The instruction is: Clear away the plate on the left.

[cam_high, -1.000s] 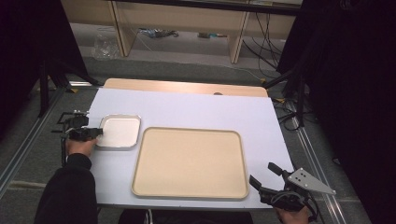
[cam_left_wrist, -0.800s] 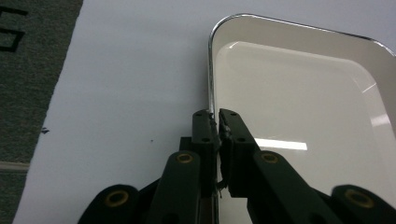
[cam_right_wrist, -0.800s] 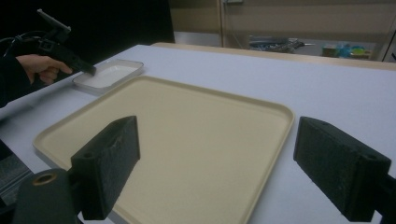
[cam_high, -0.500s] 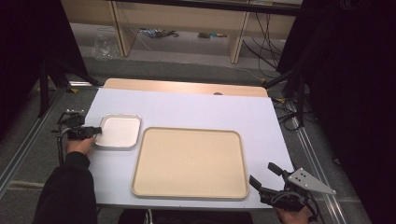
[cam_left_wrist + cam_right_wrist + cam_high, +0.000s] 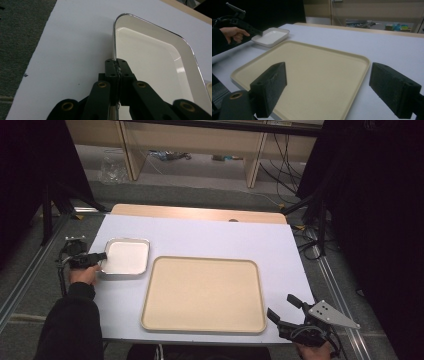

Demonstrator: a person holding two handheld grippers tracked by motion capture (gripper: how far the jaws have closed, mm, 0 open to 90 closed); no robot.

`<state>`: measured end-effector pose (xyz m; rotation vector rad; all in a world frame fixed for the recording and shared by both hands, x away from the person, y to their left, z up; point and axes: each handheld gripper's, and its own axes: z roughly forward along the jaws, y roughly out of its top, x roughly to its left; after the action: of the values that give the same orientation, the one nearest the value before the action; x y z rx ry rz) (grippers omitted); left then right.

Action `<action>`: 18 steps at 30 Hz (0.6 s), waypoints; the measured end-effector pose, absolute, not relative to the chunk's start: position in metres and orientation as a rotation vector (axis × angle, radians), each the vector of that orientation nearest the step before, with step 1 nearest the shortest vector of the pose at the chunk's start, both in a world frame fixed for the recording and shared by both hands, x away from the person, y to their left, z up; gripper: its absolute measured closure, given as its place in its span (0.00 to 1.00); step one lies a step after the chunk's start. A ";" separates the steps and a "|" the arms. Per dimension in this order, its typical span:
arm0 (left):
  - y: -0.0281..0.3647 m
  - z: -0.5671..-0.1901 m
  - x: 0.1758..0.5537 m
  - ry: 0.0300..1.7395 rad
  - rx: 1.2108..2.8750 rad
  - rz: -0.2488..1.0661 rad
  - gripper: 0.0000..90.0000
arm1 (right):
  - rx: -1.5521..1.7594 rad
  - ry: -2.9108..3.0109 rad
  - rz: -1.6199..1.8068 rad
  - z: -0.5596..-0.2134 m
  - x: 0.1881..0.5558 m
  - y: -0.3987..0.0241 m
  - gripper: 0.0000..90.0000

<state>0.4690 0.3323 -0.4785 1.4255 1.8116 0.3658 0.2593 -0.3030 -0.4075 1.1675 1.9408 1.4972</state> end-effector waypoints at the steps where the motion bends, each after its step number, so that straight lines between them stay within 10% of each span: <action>1: 0.332 -0.478 0.469 1.806 1.422 0.365 0.98 | 1.175 1.944 1.499 -0.408 0.259 -0.303 0.17; 18: 0.307 -0.461 0.461 1.690 1.401 0.310 0.98 | 1.147 1.950 1.460 -0.407 0.260 -0.305 0.17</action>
<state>0.4613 0.3071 -0.4605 1.4011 1.6898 0.3098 0.2596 -0.3054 -0.4066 1.1471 1.9497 1.4603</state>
